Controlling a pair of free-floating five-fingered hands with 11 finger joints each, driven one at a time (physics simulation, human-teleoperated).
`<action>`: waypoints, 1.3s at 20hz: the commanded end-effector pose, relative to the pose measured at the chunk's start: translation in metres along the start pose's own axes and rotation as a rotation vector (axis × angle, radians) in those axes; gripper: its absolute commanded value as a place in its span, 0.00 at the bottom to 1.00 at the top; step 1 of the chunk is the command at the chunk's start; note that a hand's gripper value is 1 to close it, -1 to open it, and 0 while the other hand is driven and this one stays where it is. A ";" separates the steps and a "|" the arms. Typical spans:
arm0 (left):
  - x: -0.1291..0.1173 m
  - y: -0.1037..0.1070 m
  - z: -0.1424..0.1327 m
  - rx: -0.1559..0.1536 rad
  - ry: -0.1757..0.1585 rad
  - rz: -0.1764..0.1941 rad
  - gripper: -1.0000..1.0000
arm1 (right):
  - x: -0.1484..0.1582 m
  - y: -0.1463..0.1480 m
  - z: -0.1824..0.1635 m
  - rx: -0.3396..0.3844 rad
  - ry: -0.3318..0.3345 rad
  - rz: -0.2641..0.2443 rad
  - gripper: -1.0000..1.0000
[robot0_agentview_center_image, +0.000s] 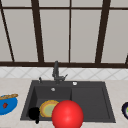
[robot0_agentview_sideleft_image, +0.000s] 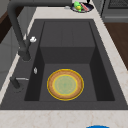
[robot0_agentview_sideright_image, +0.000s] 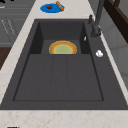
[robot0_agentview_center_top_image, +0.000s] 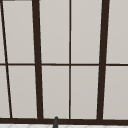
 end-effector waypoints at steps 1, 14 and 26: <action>0.000 0.000 0.000 0.000 0.000 0.000 0.50 | -0.003 0.002 -0.002 0.081 0.015 0.002 0.00; 0.000 0.000 0.000 0.000 0.000 0.000 0.50 | 0.013 -0.005 -0.036 0.341 0.000 0.109 0.00; 0.000 0.000 0.000 0.000 0.000 0.000 0.50 | 0.018 -0.002 -0.065 0.296 0.049 0.163 1.00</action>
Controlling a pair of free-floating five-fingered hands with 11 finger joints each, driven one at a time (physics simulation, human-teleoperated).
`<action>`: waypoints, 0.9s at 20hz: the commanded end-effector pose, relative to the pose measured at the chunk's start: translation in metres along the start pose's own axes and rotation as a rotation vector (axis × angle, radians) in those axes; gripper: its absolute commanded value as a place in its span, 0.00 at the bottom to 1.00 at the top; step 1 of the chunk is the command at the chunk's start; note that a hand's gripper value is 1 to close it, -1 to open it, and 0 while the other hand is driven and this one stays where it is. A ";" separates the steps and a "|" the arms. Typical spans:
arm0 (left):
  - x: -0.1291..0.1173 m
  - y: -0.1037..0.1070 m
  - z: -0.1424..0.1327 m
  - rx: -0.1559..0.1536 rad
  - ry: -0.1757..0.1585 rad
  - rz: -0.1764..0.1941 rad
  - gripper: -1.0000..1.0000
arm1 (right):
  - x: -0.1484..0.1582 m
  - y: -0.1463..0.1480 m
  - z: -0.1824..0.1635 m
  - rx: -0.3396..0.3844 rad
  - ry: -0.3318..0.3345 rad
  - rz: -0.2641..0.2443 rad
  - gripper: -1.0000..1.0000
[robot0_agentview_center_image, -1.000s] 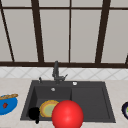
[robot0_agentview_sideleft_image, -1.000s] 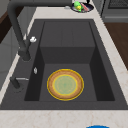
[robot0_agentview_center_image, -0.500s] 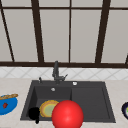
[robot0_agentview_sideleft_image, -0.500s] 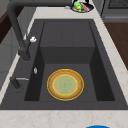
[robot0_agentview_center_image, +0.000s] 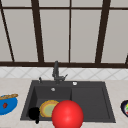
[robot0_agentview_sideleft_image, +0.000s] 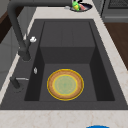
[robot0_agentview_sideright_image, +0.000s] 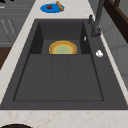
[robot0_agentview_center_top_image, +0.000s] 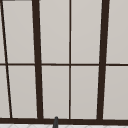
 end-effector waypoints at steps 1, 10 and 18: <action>0.000 0.000 0.000 0.000 0.000 0.000 0.50 | 0.004 0.010 -0.005 0.059 -0.014 0.030 1.00; 0.000 0.000 0.000 0.000 0.000 0.000 0.50 | -0.002 -0.010 -0.012 -0.061 0.029 0.021 0.00; 0.000 0.000 0.000 0.000 0.000 0.000 0.50 | -0.019 -0.038 0.027 -0.080 0.003 -0.006 0.00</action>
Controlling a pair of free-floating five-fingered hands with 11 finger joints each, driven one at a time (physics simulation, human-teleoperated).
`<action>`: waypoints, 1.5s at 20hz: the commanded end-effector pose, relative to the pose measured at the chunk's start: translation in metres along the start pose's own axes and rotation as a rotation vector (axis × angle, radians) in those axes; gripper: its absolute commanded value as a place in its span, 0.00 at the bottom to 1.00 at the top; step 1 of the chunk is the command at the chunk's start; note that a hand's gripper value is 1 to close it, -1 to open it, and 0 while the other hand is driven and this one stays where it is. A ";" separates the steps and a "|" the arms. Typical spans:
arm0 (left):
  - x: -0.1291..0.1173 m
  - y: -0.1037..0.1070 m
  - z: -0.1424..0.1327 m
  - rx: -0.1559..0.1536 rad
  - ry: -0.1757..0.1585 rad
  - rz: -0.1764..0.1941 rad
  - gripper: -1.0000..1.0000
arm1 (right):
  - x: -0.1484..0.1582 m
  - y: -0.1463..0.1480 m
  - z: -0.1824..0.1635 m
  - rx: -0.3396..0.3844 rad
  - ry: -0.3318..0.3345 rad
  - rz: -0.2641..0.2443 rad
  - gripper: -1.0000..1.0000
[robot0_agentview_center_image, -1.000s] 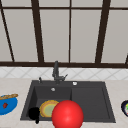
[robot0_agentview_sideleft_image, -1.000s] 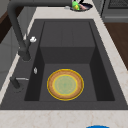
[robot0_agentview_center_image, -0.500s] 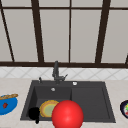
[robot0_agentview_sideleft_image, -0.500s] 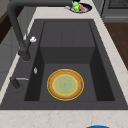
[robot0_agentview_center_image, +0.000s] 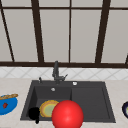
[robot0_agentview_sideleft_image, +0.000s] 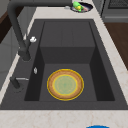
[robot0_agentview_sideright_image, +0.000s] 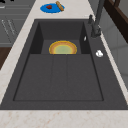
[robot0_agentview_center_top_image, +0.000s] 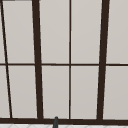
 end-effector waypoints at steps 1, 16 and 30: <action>0.000 0.000 0.000 0.000 0.000 0.000 0.50 | -0.011 -0.013 0.016 -0.031 0.004 -0.013 0.00; 0.000 0.000 0.000 0.000 0.000 0.000 0.50 | -0.006 -0.061 0.076 -0.078 -0.032 0.017 0.00; 0.000 0.000 0.000 0.000 0.000 0.000 0.50 | 0.009 -0.086 0.139 -0.067 -0.096 -0.009 0.00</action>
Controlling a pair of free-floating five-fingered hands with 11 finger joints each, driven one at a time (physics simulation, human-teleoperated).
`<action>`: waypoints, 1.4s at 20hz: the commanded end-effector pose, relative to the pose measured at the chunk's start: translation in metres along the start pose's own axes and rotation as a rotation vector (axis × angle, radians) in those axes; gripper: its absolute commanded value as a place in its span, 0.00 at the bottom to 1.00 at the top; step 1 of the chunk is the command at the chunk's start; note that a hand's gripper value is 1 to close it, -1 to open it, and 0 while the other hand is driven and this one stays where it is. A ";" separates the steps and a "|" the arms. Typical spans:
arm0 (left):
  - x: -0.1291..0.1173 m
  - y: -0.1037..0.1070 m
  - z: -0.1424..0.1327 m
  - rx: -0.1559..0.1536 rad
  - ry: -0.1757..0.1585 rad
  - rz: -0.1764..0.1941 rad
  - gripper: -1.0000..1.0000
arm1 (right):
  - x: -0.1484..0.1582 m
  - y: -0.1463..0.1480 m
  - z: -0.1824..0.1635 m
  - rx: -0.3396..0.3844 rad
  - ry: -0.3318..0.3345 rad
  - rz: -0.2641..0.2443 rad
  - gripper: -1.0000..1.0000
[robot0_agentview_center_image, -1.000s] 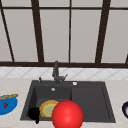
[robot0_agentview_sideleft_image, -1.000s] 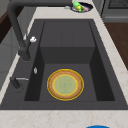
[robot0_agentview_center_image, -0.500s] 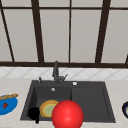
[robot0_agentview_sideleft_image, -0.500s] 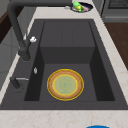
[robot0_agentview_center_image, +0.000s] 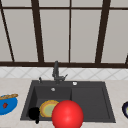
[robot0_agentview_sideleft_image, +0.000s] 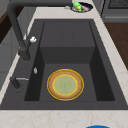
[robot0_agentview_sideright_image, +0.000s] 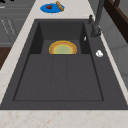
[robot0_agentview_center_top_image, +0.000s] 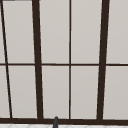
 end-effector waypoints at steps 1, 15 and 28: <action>0.000 0.000 0.000 0.000 0.000 0.000 0.50 | 0.009 -0.003 0.013 -0.001 -0.050 -0.018 0.00; 0.000 0.000 0.000 0.000 0.000 0.000 0.50 | 0.031 0.026 0.008 -0.064 -0.338 -0.020 0.00; 0.000 0.000 0.000 0.000 0.000 0.000 0.50 | 0.027 0.072 -0.011 0.093 -0.529 -0.001 0.00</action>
